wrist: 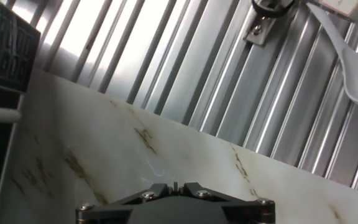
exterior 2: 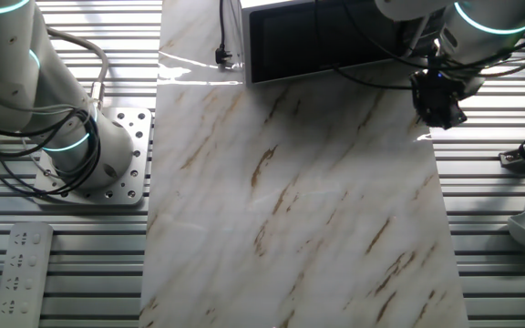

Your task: Open the microwave door

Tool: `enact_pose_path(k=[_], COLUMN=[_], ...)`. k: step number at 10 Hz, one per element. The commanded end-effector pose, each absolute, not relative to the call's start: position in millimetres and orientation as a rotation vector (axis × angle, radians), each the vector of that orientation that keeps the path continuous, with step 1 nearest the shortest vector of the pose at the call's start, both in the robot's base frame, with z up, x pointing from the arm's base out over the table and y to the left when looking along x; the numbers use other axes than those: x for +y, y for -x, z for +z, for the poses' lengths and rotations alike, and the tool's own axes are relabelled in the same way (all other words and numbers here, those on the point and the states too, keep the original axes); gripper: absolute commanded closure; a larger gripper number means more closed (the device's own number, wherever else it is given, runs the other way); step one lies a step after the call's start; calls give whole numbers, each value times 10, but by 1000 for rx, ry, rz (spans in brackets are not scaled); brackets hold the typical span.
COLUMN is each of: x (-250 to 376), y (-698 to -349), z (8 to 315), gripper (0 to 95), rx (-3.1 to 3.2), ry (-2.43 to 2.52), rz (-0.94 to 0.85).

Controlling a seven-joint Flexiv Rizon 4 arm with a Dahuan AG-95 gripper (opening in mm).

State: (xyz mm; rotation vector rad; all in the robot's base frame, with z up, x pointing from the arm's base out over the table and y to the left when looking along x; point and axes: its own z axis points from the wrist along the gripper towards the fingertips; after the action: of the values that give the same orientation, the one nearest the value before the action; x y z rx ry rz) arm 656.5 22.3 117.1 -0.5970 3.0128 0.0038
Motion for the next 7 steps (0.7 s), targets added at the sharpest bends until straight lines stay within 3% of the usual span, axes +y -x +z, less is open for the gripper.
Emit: enact_pose_path(k=[1,7], x=[186,109], y=[-6556,-6485], z=[1201,1302], gripper=[950,950], rx=[3041,3045], ry=[495,404], rz=[-1,40])
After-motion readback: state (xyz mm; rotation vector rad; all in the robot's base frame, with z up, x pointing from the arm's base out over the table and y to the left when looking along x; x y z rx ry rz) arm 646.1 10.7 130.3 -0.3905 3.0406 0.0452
